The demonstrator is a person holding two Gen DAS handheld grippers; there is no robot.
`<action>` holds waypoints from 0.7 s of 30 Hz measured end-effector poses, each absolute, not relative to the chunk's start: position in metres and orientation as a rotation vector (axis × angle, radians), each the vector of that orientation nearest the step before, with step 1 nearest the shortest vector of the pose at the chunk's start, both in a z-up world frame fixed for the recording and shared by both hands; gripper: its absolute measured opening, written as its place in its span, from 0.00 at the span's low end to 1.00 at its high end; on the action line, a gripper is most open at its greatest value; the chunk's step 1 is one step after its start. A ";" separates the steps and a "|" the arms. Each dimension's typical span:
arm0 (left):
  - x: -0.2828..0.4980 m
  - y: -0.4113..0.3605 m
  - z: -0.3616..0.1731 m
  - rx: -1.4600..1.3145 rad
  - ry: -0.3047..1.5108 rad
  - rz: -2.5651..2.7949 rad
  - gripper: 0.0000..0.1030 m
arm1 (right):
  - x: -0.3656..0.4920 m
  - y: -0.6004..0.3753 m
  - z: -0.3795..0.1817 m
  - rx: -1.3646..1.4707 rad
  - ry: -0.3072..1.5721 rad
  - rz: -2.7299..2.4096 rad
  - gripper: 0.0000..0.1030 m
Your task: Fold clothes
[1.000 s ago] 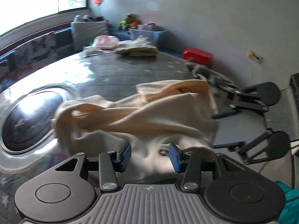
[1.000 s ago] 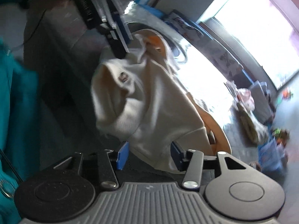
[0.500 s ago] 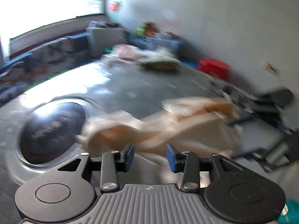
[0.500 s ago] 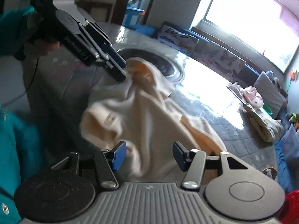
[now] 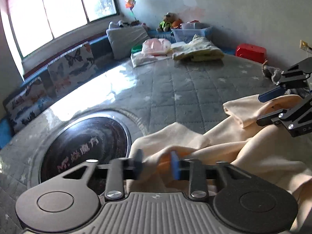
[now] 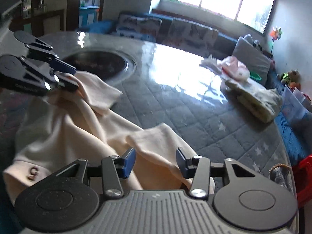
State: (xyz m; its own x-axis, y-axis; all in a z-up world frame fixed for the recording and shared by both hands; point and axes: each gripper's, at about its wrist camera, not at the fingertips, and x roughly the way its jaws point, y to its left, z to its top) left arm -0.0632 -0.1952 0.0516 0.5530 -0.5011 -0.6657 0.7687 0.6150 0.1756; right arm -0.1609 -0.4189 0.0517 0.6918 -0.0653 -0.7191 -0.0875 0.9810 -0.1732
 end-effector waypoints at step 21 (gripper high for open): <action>-0.039 -0.043 0.041 0.042 0.779 -0.368 0.05 | -0.193 -0.430 0.057 -0.170 0.728 -0.204 0.39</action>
State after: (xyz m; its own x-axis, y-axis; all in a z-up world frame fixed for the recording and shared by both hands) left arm -0.0392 -0.0431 0.0405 0.6514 -0.3091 -0.6929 0.3395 0.9355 -0.0982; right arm -0.1933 -0.4301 0.0570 0.7284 -0.2433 -0.6405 0.1255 0.9664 -0.2243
